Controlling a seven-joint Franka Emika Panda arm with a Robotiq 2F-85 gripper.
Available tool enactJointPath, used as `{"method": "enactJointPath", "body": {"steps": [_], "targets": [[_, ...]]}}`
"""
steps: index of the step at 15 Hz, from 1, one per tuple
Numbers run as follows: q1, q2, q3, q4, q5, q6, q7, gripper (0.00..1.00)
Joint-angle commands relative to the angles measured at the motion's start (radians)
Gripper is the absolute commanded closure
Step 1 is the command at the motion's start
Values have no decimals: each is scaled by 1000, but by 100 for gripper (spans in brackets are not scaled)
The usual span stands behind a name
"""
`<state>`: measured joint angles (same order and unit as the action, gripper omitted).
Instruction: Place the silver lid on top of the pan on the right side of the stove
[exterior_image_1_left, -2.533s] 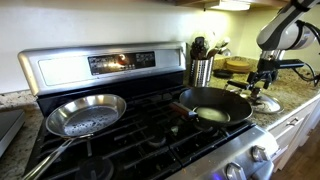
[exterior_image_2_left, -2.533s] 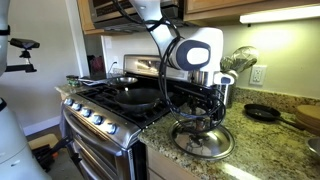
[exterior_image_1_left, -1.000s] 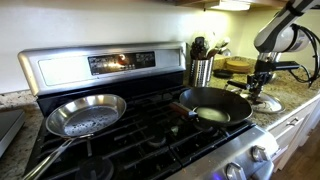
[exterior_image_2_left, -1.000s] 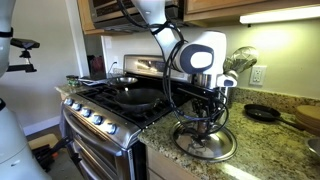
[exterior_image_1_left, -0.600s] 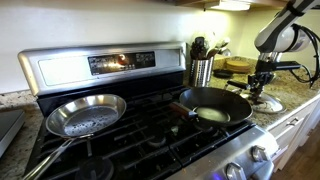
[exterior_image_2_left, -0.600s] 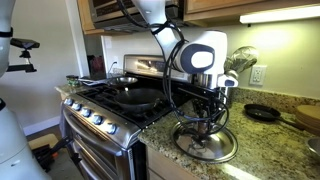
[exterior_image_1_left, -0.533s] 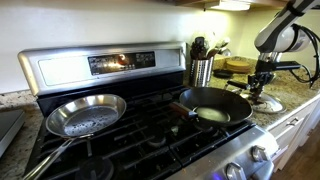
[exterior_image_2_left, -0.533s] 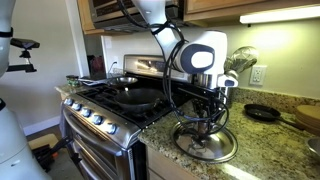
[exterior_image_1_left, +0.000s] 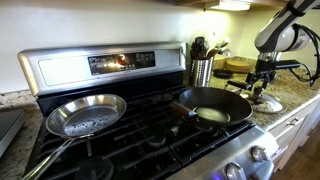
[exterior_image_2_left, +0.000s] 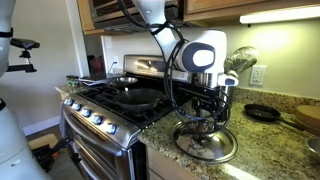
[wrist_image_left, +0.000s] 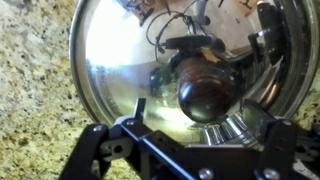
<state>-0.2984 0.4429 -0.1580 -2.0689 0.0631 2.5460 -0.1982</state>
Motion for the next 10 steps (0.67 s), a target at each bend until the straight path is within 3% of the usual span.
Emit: {"method": "enactJointPath", "body": {"steps": [1,7,8,10], "targets": [[23,-3,-29,16,-43,-80,69,0],[17,-5,-20,13,-33,-100,68,3],[17,-3,-21,14,-34,-97,70,26],[14,-1,-18,17,-27,-95,67,30]]}}
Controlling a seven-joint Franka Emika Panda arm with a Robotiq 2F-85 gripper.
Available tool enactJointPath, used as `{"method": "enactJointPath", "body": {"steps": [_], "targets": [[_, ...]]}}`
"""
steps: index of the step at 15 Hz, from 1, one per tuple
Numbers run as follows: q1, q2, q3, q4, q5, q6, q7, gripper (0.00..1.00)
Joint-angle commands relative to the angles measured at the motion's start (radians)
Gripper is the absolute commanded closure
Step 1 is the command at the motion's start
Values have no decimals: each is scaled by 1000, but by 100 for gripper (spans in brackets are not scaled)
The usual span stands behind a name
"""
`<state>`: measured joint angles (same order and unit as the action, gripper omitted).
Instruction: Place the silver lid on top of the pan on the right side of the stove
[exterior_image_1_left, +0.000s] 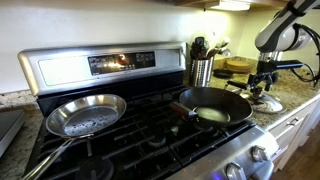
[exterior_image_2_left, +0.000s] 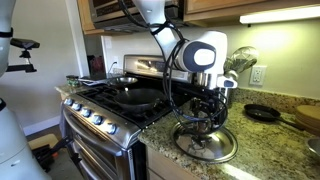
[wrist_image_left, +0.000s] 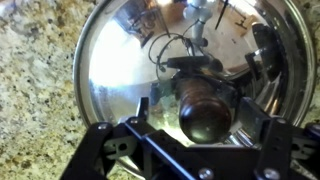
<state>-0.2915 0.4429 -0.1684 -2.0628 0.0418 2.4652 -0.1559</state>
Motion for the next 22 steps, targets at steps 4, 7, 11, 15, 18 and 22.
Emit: {"method": "enactJointPath", "body": {"steps": [4,7,11,15,18,22], "targets": [[12,1,-13,14,-12,-20,41,58],[16,-2,-14,14,-14,-24,54,77],[16,-21,-14,8,-17,-27,52,80],[12,-72,-15,1,-21,-51,30,80],[9,-121,-14,-2,-21,-85,12,80],[8,-202,-14,11,-24,-206,-30,80]]}}
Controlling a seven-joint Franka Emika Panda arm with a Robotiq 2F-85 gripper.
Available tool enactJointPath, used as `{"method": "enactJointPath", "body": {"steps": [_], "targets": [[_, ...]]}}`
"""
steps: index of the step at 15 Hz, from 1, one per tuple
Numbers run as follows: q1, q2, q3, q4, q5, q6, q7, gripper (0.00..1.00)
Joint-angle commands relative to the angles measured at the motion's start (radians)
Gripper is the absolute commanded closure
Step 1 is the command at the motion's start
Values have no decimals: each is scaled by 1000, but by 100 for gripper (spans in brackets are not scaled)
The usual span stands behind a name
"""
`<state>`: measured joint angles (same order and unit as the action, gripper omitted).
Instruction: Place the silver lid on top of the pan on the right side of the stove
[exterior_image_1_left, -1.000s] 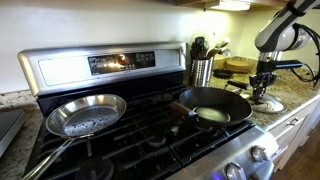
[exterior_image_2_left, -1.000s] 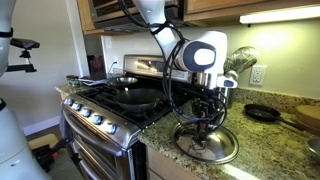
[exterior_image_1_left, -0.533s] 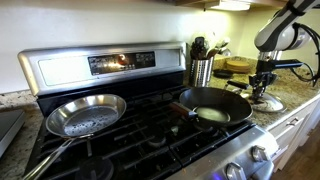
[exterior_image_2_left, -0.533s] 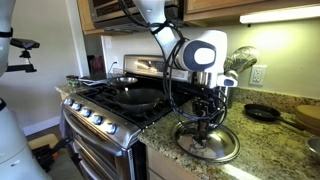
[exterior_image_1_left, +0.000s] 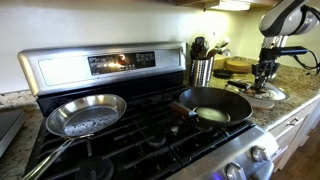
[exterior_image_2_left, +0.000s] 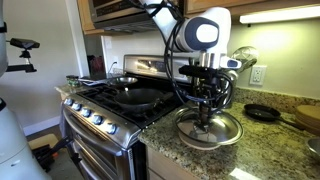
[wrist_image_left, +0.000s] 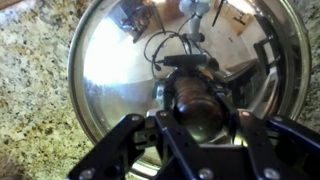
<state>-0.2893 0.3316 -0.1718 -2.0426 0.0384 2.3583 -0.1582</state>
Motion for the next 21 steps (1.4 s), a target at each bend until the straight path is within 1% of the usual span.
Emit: {"method": "enactJointPath", "body": {"steps": [1,6,10,11,16,21], "targets": [[5,-117,-10,-5,-21,-136,-43,80],[16,-230,-10,6,-41,-253,-111,80],[30,-298,2,6,-23,-277,-173,80],[39,-310,9,5,-6,-282,-210,80],[101,-340,47,-9,29,-267,-306,80],[177,-348,105,-52,-3,-240,-392,80]]}}
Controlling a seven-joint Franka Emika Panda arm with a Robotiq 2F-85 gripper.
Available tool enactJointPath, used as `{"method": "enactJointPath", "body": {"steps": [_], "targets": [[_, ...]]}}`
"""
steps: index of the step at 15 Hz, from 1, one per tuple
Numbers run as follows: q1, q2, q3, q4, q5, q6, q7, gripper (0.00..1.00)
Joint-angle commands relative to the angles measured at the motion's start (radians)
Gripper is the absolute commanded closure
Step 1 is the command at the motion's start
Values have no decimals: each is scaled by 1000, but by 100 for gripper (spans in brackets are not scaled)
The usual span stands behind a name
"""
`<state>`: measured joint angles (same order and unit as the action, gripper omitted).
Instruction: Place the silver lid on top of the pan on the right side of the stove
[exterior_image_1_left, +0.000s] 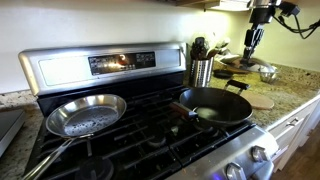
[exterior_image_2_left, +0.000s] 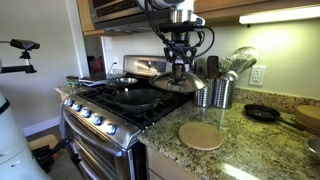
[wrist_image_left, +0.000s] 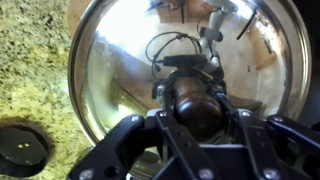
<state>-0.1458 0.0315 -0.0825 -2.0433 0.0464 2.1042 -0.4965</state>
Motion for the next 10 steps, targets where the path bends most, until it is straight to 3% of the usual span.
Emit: {"method": "enactJointPath", "body": {"steps": [1,10], "targets": [[44,-47,24,-56,-10,15,-66,80],[100,-28,81,-113,23,90,-239,80]]}}
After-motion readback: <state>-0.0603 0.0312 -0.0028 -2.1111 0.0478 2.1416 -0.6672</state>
